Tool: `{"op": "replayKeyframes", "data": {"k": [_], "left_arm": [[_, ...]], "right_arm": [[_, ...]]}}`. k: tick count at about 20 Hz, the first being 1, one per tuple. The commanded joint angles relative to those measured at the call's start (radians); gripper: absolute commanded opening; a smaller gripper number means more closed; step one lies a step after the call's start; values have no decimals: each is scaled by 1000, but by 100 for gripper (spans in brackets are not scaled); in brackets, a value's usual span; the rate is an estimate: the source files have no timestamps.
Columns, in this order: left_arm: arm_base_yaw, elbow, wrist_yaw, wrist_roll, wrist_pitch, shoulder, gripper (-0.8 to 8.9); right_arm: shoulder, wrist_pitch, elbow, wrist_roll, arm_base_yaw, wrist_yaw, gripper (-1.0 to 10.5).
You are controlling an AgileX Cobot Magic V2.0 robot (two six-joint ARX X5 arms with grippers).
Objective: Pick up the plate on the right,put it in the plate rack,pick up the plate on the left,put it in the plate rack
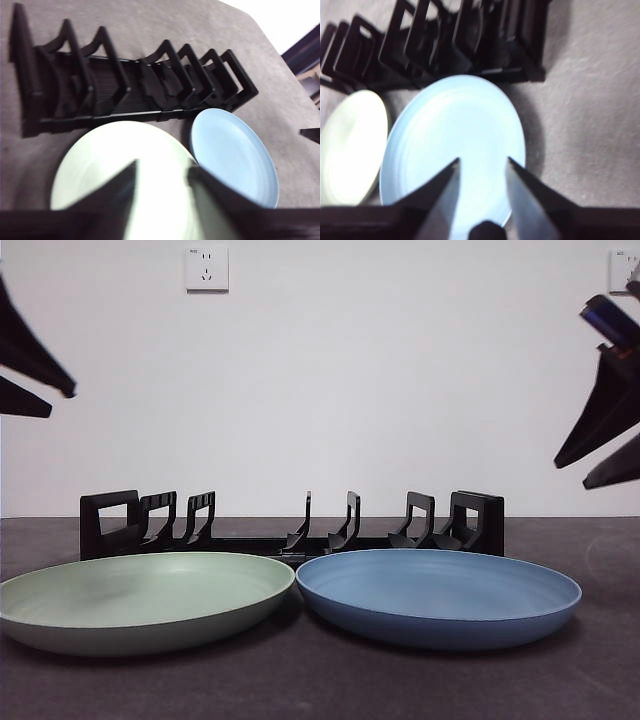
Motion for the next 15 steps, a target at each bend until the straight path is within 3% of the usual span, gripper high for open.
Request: {"op": "replayKeyframes", "data": {"k": [1,6,9,13,15], "left_arm": [[-32,29,6,-5,12,25,291],[-159,155,-102,65,-28,113,287],[-240,235,-217,135,-100,158,286],[-311,267,-299,161,-101,175,283],[-334,268,-309,161,-101,183,283]], "right_arm": [[37,4,6,-15,22,45,190],[192,4,32,-15,85,61,187],[267,4,38,-21,112,172,186],[333,25,38,-24,112,170,182],[370,37,38,-23,115,154,109]]}}
